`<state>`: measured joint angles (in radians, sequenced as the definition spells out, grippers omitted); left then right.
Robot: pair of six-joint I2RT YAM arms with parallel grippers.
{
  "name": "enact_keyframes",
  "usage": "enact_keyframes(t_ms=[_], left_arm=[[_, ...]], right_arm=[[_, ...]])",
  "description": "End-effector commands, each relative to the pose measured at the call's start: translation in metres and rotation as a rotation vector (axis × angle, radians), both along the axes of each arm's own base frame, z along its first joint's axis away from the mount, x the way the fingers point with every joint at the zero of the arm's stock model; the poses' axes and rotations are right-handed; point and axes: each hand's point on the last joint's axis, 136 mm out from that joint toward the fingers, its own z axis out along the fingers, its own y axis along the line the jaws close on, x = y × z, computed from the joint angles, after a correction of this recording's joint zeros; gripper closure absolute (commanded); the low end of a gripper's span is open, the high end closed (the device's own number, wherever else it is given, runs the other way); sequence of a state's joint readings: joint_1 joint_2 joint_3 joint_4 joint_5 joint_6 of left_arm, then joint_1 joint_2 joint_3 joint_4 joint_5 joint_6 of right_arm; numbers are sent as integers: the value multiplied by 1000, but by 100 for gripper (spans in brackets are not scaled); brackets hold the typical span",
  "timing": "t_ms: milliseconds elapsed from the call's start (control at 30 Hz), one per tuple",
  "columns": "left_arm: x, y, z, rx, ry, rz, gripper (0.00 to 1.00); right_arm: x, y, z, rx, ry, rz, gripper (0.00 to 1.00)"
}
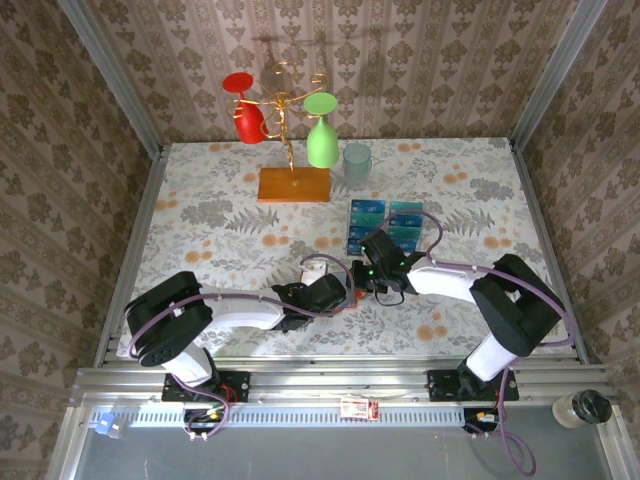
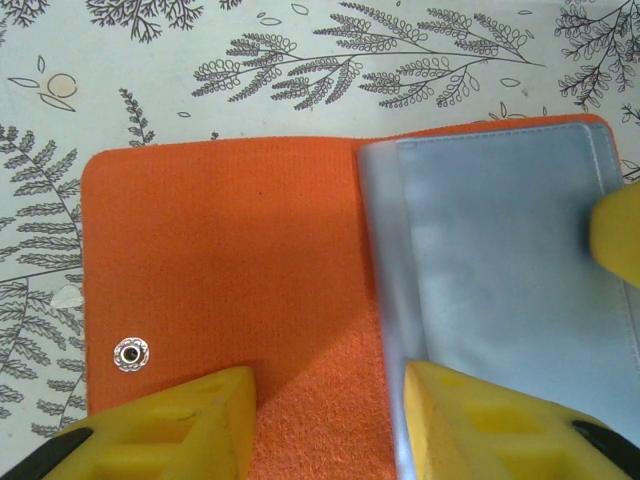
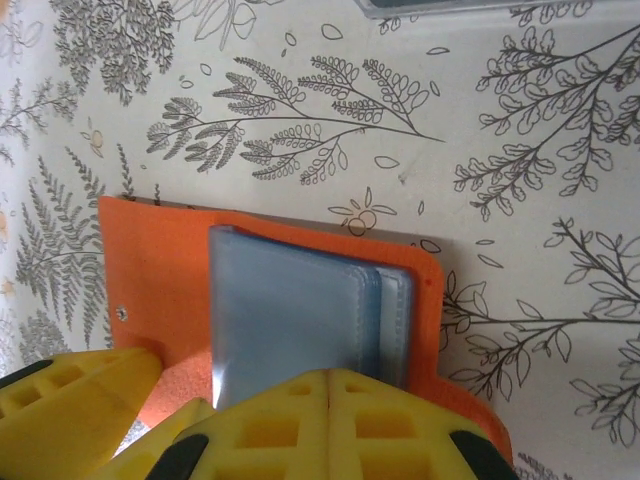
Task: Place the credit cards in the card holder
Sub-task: Turn over the card slot at the card holder.
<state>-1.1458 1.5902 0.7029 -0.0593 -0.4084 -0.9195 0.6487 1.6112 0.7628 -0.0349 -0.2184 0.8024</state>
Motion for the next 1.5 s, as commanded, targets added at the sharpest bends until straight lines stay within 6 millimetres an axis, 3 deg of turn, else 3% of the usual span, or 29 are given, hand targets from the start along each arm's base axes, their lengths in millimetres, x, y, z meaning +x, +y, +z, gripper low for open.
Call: enact_keyframes(t_ms=[0,100,333,467,733,967,1100,1133,1233,1467], left_arm=[[-1,-2,-2,28,-8,-17,56],[0,-3,-1,22,-13,-19,54],[2,-6,5,-7,-41,-25,32],[2,-6,5,-7,-47,-30,30],[0,-3,0,-4,-42,-24,30],[-3,4,-11,8,-27,-12,45],[-4,5,-13,11,-24,-8,49],[-4,6,-14,13,-22,-8,49],[-4,5,-14,11,-23,-8,49],[-4,4,-13,9,-26,-9,49]], right_arm=[[2,0,-6,-37,3,31,100],[2,-3,-18,-48,26,27,100],[-8,-2,-32,-15,65,30,100],[-11,3,-33,21,75,33,100],[-11,11,-31,74,88,24,100],[-9,13,-25,85,79,22,100],[-5,15,-16,101,69,27,100],[-3,16,-10,109,59,29,96],[2,15,4,128,26,26,67],[7,7,16,120,-1,12,61]])
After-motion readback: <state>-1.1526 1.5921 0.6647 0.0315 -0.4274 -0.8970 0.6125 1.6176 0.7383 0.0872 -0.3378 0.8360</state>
